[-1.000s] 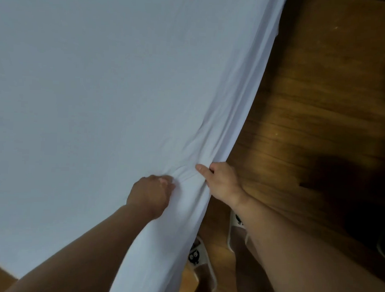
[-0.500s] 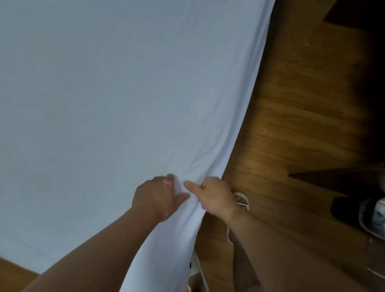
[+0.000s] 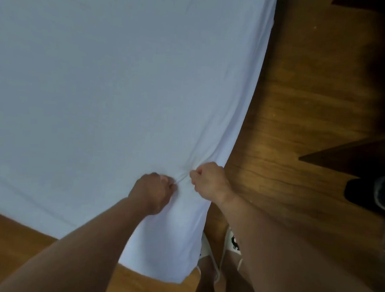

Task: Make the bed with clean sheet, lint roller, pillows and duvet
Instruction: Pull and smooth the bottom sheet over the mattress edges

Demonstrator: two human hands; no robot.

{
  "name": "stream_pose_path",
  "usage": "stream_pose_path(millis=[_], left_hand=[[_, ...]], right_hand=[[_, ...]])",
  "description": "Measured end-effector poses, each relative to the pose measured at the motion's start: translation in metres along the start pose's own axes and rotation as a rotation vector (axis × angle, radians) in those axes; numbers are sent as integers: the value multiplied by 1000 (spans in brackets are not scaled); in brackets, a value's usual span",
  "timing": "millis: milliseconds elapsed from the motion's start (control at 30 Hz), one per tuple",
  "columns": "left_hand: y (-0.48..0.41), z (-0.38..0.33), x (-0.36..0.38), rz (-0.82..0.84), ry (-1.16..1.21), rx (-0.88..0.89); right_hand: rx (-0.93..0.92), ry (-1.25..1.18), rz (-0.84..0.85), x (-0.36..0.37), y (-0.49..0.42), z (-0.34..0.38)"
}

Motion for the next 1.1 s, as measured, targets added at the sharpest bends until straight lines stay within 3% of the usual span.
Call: stream_pose_path(millis=[300, 433, 533, 600, 733, 933, 1100], left_hand=[[13, -39, 7, -6, -37, 68], [35, -30, 1, -39, 50, -11], [69, -21, 12, 34, -105, -35], [87, -14, 29, 77, -173, -84], [87, -16, 55, 98, -197, -54], [82, -15, 55, 113, -184, 71], [90, -37, 67, 19, -282, 194]], right_hand=[[-142, -44, -16, -22, 21, -25], [56, -285, 24, 11, 31, -57], [283, -427, 248, 52, 63, -80], [297, -422, 319, 73, 74, -83], [175, -430, 162, 85, 63, -78], [-39, -104, 44, 64, 60, -87], [-53, -239, -77, 60, 87, -119]])
Point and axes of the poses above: each hand's wrist, its own y-axis away from the middle knuckle, its own x-axis out of the palm, z = x × y, the point moved 8 cm from there along -y, towards the middle knuckle, and after that the axes turned 1 degree about z, right-handed, at the moved point
